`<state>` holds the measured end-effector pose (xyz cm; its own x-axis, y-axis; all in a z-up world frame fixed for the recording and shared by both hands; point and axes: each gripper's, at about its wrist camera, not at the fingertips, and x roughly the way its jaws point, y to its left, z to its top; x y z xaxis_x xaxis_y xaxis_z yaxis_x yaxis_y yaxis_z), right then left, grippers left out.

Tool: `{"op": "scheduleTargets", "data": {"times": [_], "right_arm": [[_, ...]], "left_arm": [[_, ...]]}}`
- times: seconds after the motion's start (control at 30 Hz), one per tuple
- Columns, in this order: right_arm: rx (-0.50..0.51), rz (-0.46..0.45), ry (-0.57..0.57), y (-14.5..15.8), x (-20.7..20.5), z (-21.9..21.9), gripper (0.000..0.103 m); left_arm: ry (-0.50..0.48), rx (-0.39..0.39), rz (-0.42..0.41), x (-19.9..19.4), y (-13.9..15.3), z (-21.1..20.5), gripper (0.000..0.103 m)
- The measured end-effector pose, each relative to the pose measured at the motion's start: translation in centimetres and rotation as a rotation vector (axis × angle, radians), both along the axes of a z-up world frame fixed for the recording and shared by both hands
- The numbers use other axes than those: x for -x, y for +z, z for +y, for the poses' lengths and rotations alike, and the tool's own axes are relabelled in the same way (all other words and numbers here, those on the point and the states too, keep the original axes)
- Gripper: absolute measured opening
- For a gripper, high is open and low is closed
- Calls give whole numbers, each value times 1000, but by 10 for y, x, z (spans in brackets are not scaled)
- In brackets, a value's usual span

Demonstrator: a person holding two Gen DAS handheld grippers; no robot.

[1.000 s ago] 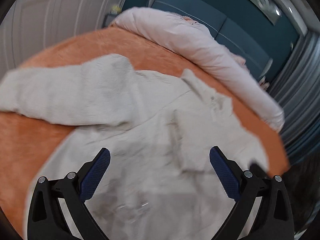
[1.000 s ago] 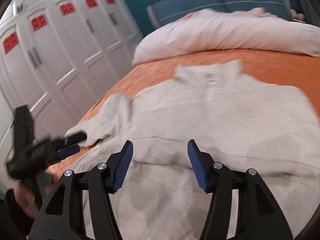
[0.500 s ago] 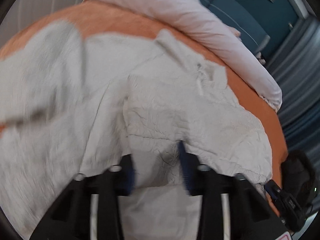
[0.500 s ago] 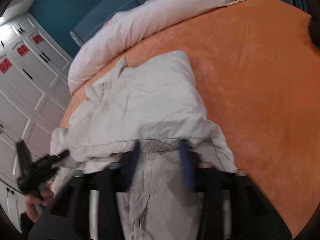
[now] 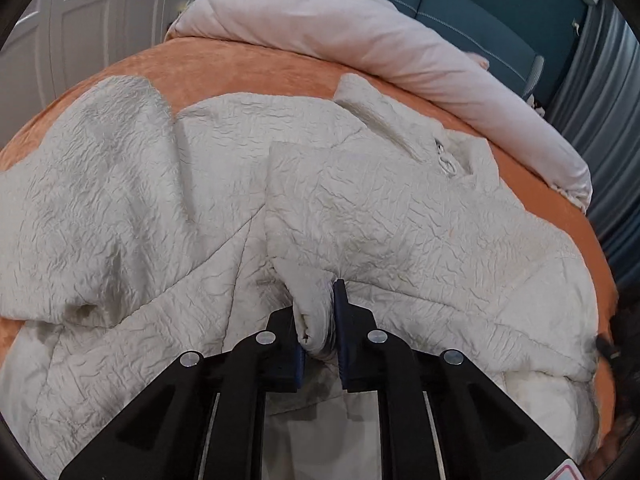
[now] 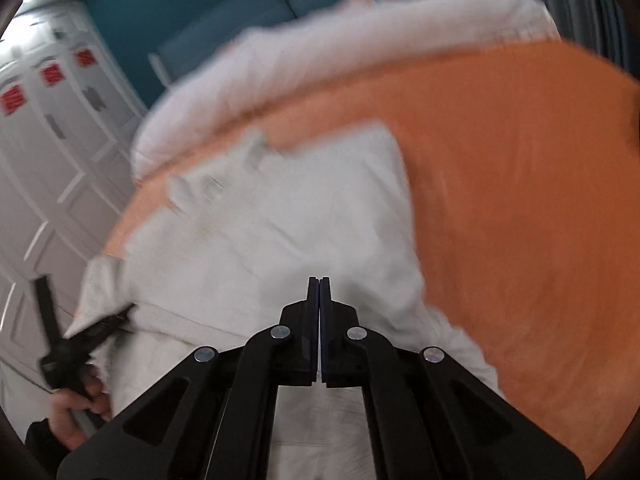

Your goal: Fold large clothes

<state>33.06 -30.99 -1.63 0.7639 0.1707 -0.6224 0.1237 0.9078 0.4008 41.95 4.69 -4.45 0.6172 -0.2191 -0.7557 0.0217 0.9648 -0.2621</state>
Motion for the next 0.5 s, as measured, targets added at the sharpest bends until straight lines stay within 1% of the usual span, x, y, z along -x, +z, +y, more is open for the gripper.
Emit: {"op": "scheduleTargets", "data": {"times": [0.03, 0.07, 0.1, 0.13, 0.17, 0.2, 0.27, 0.3, 0.37, 0.4, 0.43, 0.47, 0.5], "right_arm": [[43, -20, 11, 6, 1, 5, 0], [93, 10, 16, 0, -6, 9, 0], [144, 114, 19, -20, -20, 9, 0], [124, 177, 21, -38, -29, 4, 0], [39, 201, 16, -50, -32, -6, 0], [14, 193, 2, -47, -32, -11, 0], [54, 148, -26, -28, -24, -10, 1], [45, 102, -21, -17, -16, -12, 2], [48, 60, -27, -3, -9, -15, 6], [58, 48, -30, 2, -8, -16, 16], [80, 37, -37, 8, -9, -19, 29], [100, 30, -47, 12, -12, -20, 36], [115, 29, -56, 10, -16, -18, 41]], "left_arm": [[2, -5, 0, 0, -1, 0, 13], [4, -14, -2, 0, -1, 0, 14], [5, -22, -3, 1, -2, -1, 15], [8, -25, -4, 1, -3, -1, 18], [9, -21, -5, 2, -4, -2, 18], [12, -16, -7, 4, -2, -4, 18], [19, 13, -13, 6, 3, 6, 19], [23, 30, -19, 12, 6, 11, 21], [26, 82, -34, 19, 16, 22, 23], [28, 97, -45, 20, 22, 26, 29], [30, 113, -55, 19, 28, 31, 44], [42, 138, -67, 16, 33, 35, 52], [54, 153, -72, 13, 35, 37, 66]]}}
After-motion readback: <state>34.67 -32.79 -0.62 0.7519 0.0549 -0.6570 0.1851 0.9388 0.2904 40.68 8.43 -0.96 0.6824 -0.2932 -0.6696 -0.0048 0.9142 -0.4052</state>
